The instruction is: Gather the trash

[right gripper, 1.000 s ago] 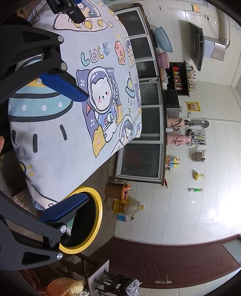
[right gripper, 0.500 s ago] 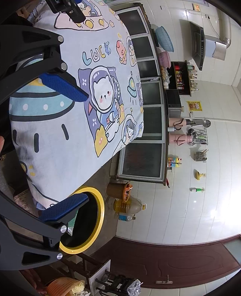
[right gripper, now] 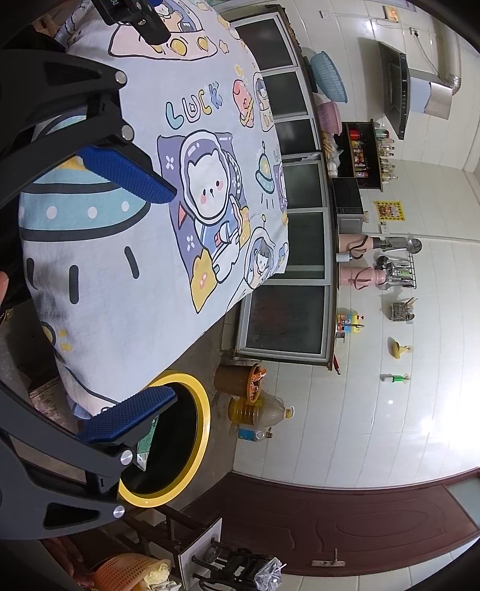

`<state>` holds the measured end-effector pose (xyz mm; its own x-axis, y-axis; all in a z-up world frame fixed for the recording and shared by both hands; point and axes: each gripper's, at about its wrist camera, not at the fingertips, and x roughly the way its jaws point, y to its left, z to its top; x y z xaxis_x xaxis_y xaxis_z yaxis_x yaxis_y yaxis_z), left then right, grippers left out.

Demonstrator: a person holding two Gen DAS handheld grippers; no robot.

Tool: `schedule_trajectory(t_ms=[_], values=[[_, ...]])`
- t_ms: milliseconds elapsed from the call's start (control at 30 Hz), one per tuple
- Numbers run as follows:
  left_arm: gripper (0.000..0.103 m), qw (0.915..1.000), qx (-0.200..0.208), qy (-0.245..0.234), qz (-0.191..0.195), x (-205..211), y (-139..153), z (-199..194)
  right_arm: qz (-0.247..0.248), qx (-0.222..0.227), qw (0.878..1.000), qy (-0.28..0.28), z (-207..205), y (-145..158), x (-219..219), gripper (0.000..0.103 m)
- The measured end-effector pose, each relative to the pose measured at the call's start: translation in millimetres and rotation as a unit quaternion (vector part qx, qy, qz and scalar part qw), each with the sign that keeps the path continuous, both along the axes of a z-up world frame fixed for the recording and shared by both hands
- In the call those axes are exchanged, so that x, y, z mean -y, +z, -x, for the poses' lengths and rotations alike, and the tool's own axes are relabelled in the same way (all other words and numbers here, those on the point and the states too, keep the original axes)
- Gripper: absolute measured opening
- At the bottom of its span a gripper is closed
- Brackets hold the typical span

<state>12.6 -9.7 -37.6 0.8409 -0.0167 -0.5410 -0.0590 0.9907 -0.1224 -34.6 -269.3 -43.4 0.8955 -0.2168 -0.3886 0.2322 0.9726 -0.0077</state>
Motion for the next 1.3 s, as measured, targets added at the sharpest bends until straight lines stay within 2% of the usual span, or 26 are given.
schedule_trajectory(t_ms=[1300], values=[[0.095,1.0,-0.005,-0.005,0.004,-1.5,-3.5,-2.5,-0.002,-0.007,1.0,0.0,-0.4,-5.6,-1.7,0.095]])
